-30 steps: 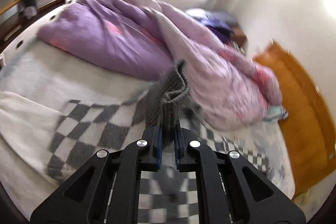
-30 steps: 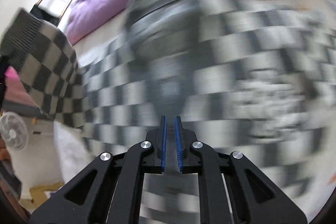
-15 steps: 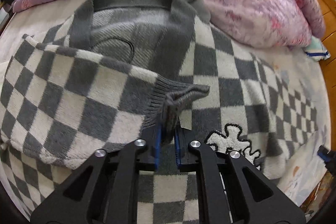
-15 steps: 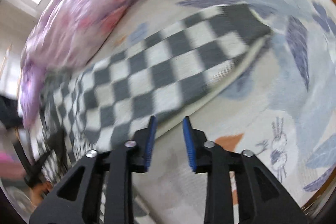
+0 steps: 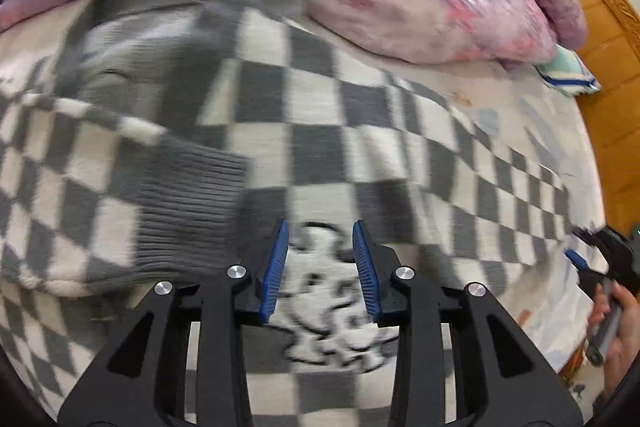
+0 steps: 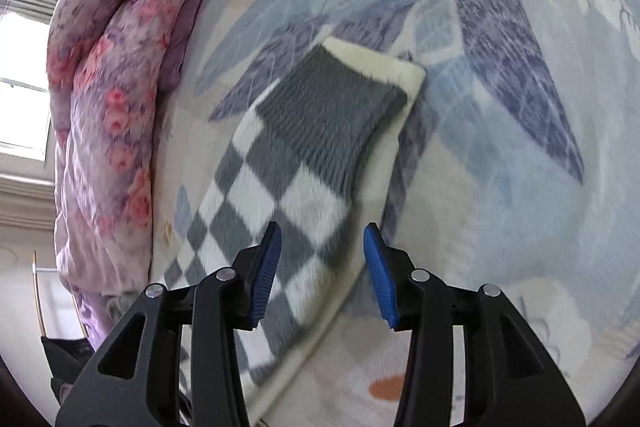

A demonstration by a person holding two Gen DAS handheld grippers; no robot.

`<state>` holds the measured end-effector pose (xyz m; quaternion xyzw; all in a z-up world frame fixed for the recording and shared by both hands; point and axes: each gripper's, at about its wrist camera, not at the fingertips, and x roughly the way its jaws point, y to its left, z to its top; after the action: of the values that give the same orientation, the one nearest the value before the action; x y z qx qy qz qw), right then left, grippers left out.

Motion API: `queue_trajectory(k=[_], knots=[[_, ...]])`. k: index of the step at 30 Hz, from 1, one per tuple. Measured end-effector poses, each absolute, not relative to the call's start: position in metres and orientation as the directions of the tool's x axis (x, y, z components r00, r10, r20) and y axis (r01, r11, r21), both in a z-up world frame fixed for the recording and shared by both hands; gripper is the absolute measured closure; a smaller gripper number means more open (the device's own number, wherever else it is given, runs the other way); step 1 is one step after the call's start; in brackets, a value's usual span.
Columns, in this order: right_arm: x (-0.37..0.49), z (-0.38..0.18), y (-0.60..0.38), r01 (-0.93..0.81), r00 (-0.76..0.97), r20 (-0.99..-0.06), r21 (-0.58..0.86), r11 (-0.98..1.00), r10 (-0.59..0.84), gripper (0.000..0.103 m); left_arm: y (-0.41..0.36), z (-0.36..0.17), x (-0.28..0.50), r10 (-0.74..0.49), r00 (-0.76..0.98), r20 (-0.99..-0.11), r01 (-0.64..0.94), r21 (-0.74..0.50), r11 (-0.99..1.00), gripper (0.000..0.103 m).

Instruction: Fold large clothes

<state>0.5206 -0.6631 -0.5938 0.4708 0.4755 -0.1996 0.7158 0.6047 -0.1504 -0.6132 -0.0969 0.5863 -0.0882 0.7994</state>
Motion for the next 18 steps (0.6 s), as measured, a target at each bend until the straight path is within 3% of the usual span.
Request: queue_trajectory(k=[3, 9, 13, 14, 16, 18], knots=[[0.531, -0.599, -0.672, 0.730, 0.477, -0.864, 0.492, 0.473, 0.163, 0.062, -0.177, -0.624, 0.612, -0.270, 0.272, -0.924, 0.090, -0.254, 0.963, 0.069], [0.541, -0.617, -0.682, 0.741, 0.442, -0.879, 0.469, 0.480, 0.177, 0.060, -0.192, -0.662, 0.624, -0.277, 0.185, -0.943, 0.063, -0.270, 0.961, 0.069], [0.541, -0.631, -0.686, 0.763, 0.418, -0.889, 0.455, 0.459, 0.186, 0.065, -0.190, -0.669, 0.624, -0.284, 0.178, -0.942, 0.072, -0.275, 0.959, 0.069], [0.541, -0.629, -0.686, 0.758, 0.436, -0.880, 0.471, 0.451, 0.186, 0.068, -0.189, -0.669, 0.624, -0.285, 0.177, -0.942, 0.072, -0.277, 0.958, 0.069], [0.546, -0.617, -0.682, 0.737, 0.440, -0.885, 0.452, 0.503, 0.151, 0.090, -0.190, -0.670, 0.624, -0.283, 0.176, -0.943, 0.075, -0.273, 0.959, 0.070], [0.552, -0.602, -0.674, 0.699, 0.435, -0.894, 0.413, 0.584, 0.112, 0.093, -0.191, -0.672, 0.624, -0.277, 0.175, -0.945, 0.076, -0.268, 0.960, 0.070]])
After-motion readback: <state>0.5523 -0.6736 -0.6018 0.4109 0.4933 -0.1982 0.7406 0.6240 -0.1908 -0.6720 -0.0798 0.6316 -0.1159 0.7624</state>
